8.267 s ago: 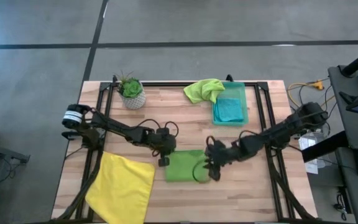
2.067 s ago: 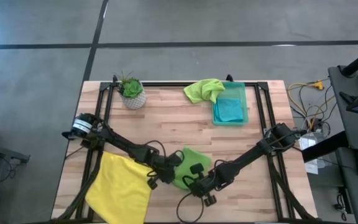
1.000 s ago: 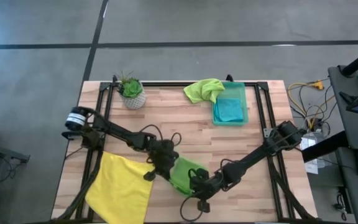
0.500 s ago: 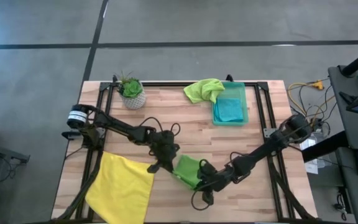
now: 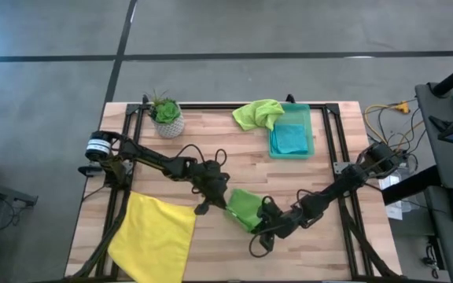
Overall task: Fold microfiber towels
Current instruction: Fold the green towel
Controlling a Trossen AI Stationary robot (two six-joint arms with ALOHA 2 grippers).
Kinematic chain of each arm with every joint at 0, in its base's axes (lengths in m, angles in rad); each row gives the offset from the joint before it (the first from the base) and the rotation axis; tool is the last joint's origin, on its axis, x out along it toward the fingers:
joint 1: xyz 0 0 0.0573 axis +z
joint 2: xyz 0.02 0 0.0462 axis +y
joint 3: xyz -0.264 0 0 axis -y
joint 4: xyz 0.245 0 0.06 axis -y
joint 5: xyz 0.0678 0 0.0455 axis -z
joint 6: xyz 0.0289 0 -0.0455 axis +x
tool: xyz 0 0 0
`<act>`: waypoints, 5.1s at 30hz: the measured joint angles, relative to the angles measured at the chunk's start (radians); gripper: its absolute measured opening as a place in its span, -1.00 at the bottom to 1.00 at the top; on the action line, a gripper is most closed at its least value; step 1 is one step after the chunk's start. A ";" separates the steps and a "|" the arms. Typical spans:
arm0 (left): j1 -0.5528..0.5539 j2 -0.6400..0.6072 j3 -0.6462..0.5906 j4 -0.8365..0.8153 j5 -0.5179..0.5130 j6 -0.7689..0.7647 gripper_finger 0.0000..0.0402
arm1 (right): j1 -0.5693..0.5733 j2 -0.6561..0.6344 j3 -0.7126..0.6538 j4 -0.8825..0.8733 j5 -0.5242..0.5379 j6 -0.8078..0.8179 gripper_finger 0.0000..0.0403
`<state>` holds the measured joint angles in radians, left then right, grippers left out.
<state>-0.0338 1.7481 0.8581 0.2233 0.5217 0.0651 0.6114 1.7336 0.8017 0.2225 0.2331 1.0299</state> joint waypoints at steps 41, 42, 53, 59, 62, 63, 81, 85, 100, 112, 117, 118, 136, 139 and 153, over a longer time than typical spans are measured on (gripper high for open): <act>0.001 0.000 0.001 0.039 -0.006 -0.082 -1.00 | -0.041 0.140 0.131 -0.109 0.056 0.072 -0.96; 0.001 0.000 0.002 0.043 -0.008 -0.086 -1.00 | -0.040 0.168 0.150 -0.113 0.049 0.074 -0.96; 0.001 0.000 0.002 0.050 -0.004 -0.115 -1.00 | -0.001 0.143 0.172 -0.169 0.088 0.140 -0.96; 0.000 -0.001 0.002 0.061 0.000 -0.138 -1.00 | 0.004 0.152 0.171 -0.250 0.118 0.215 -0.96; 0.000 -0.001 0.002 0.072 0.001 -0.139 -1.00 | -0.010 0.177 0.170 -0.244 0.118 0.227 -0.96; 0.000 -0.001 0.002 0.077 0.001 -0.140 -1.00 | -0.017 0.184 0.174 -0.241 0.106 0.227 -0.96; 0.003 -0.010 0.010 0.167 -0.108 -0.272 -1.00 | 0.080 0.041 0.194 -0.382 0.183 0.305 -0.96; 0.006 -0.005 0.008 0.169 -0.205 -0.329 -1.00 | 0.129 0.036 0.220 -0.403 0.314 0.324 -0.96; 0.007 0.053 0.009 0.292 -0.240 -0.402 -1.00 | 0.045 0.071 0.241 -0.623 0.476 0.492 -0.96; 0.015 0.052 0.051 0.310 -0.349 -0.453 -1.00 | -0.079 0.137 0.172 -0.342 0.293 0.312 -0.96; 0.014 0.052 0.055 0.319 -0.380 -0.453 -1.00 | -0.076 0.121 0.172 -0.359 0.289 0.324 -0.96; 0.014 0.052 0.054 0.319 -0.381 -0.454 -1.00 | -0.071 0.109 0.175 -0.357 0.289 0.330 -0.96; 0.015 0.159 0.111 0.359 -0.429 -0.560 -1.00 | 0.145 0.017 0.262 -0.795 0.441 0.673 -0.96; 0.015 0.182 0.146 0.358 -0.429 -0.572 -1.00 | 0.140 0.023 0.244 -0.793 0.505 0.705 -0.96; 0.019 0.316 0.307 0.352 -0.476 -0.606 -1.00 | 0.156 0.023 0.238 -0.794 0.529 0.777 -0.96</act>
<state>-0.0143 2.0645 1.1656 0.5752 0.0460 -0.5408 0.7676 1.7561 1.0400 -0.5715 0.7620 1.8065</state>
